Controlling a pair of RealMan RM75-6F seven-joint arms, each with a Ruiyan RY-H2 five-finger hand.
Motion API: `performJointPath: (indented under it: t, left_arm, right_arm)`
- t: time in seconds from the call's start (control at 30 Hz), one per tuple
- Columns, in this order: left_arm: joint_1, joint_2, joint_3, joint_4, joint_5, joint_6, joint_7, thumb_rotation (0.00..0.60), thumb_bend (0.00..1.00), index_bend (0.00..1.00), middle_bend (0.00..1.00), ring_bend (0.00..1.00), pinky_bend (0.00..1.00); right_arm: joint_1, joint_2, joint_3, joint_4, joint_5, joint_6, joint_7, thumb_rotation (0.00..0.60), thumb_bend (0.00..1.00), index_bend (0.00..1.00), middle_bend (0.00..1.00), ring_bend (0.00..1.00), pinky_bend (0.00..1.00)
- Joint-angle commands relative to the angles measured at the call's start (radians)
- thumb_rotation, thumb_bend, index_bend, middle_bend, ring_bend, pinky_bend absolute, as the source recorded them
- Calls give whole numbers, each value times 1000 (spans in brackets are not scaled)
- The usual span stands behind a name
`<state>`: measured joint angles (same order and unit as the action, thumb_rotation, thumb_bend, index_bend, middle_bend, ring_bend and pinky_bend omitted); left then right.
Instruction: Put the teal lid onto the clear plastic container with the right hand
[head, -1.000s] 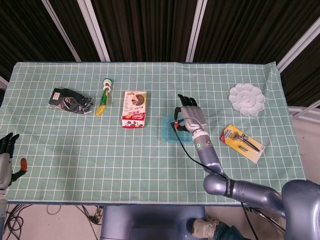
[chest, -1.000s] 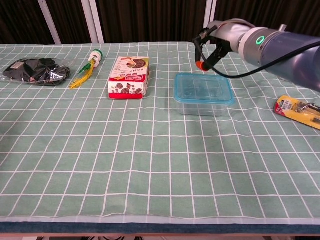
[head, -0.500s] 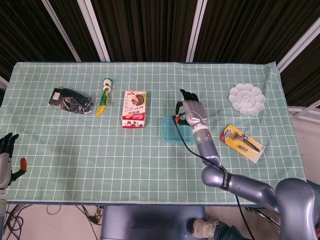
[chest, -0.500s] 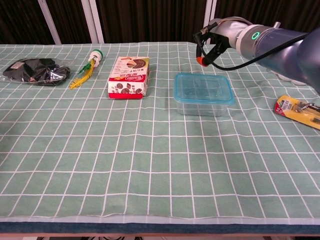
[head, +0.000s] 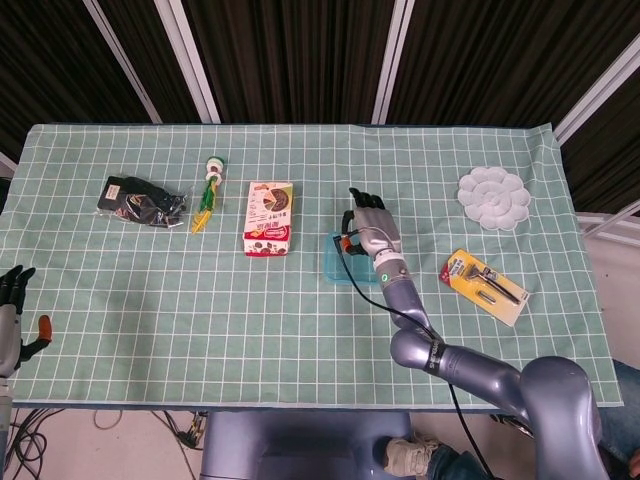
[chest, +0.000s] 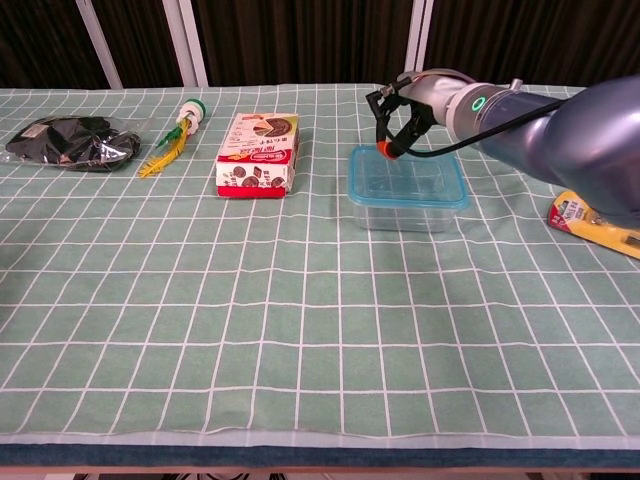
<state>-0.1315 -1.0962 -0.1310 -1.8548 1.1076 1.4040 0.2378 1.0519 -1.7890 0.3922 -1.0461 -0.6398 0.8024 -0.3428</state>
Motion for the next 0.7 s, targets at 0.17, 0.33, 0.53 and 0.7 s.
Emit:
performJointPath:
  t: [0.17, 0.33, 0.53, 0.7]
  left_arm:
    - [-3, 2, -2, 0, -9, -6, -2, 600, 542, 87, 0, 0, 0]
    - [-4, 4, -3, -1, -14, -8, -3, 600, 542, 88, 0, 0, 0]
    - [-5, 5, -3, -1, -17, -9, -3, 600, 542, 87, 0, 0, 0]
    - [-6, 6, -3, -1, -19, -11, -4, 600, 542, 88, 0, 0, 0]
  right_arm:
    - [15, -41, 0, 64, -12, -34, 24, 600, 478, 595, 40, 0, 0]
    - [18, -57, -2, 94, -14, -56, 30, 600, 478, 600, 40, 0, 0]
    - [20, -63, -7, 106, -10, -74, 24, 600, 478, 602, 40, 0, 0]
    - [22, -58, -15, 101, 7, -97, 4, 600, 479, 604, 39, 0, 0]
